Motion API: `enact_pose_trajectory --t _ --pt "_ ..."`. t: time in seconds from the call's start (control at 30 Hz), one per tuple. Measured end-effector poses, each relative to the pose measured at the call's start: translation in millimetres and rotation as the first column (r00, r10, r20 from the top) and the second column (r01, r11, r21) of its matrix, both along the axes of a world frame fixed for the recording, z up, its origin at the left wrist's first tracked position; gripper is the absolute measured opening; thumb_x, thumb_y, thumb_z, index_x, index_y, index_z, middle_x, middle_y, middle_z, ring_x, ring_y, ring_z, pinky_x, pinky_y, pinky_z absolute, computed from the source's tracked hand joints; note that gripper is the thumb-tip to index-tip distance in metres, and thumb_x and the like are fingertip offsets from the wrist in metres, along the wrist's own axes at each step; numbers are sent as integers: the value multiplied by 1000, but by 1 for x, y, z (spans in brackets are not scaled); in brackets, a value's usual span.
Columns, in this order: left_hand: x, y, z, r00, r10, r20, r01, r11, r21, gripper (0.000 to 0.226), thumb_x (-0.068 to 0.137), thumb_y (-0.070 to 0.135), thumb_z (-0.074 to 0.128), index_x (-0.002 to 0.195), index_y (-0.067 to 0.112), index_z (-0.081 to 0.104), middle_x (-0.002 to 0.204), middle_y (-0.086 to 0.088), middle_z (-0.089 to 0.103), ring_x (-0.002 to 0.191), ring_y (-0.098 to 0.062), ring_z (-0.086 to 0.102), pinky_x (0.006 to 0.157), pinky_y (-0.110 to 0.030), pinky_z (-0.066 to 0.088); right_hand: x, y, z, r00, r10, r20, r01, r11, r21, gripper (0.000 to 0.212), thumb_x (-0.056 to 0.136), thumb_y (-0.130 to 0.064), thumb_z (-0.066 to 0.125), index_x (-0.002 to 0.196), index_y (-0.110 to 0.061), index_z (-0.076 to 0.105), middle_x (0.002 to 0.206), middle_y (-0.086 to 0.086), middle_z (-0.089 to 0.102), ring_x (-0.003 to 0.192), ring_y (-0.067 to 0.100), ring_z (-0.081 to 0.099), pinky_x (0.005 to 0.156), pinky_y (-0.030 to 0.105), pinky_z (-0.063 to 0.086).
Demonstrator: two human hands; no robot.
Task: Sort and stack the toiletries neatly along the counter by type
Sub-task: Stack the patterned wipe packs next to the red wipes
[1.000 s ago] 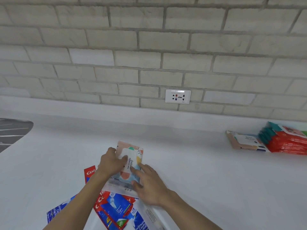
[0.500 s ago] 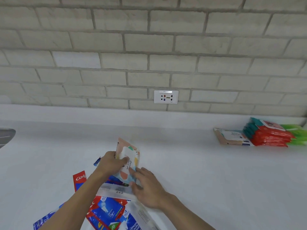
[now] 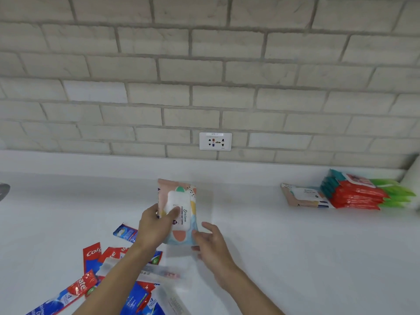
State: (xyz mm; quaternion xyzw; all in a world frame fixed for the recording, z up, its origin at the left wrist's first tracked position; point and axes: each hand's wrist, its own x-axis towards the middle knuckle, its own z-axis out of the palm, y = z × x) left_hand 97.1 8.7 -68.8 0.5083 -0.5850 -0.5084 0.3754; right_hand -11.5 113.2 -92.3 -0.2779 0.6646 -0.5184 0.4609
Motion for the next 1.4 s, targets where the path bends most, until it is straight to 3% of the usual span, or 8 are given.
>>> enact_pose_trajectory --t 0.07,0.2,0.37,0.63,0.83,0.97,1.2,1.4 --pt "-15 13 5 995 -4 -98 6 1000 23 5 86 21 69 88 24 67 86 0 74 78 -19 71 69 -36 57 -14 8 2 985 -51 167 53 999 -8 38 92 -37 62 126 -24 50 108 0 69 93 20 70 80 35 58" --pt "-48 37 9 956 0 -293 29 995 93 13 88 18 66 101 16 66 91 -4 75 81 -22 72 63 -31 54 -37 23 7 852 -89 515 154 984 -85 38 85 -27 72 119 -14 61 105 13 73 98 32 70 86 43 57" --pt "-85 62 10 901 2 -434 67 988 143 19 93 23 60 112 20 59 99 -3 74 86 -24 72 75 -42 59 -56 39 18 743 -46 668 227 956 -186 38 85 -20 71 121 -13 62 112 15 71 102 32 69 85 42 56" --pt "-137 103 5 863 -91 -497 189 970 151 21 93 23 60 114 25 60 104 0 74 92 -22 72 79 -46 59 -96 57 24 757 -96 646 354 892 -282 39 85 -14 70 123 -12 62 113 17 70 106 35 67 83 47 54" --pt "-158 105 9 852 -142 -505 277 939 203 22 95 22 55 113 13 64 102 -9 74 84 -27 71 70 -38 55 -137 75 18 753 -145 642 398 877 -268 46 81 -9 73 125 -8 58 115 22 68 108 41 65 93 59 49" --pt "-168 82 13 864 -132 -486 274 933 234 33 96 29 53 115 4 59 97 -13 70 80 -26 68 65 -37 53 -168 89 19 778 -147 611 377 887 -267 45 82 -5 71 125 -9 58 116 17 69 107 35 66 89 53 53" --pt "-194 58 33 864 -458 -209 493 852 176 40 74 34 74 108 14 67 97 -10 74 77 -24 67 68 -37 57 -223 109 22 846 -144 513 273 944 -185 39 85 -6 70 123 -8 60 113 18 70 105 37 67 91 56 52" --pt "-228 63 32 794 -600 -99 608 774 179 31 81 18 76 110 11 67 97 -9 75 84 -27 73 64 -34 56 -264 114 34 895 -128 427 199 972 -125 34 85 -6 69 118 -8 62 110 17 71 103 39 67 88 58 52"
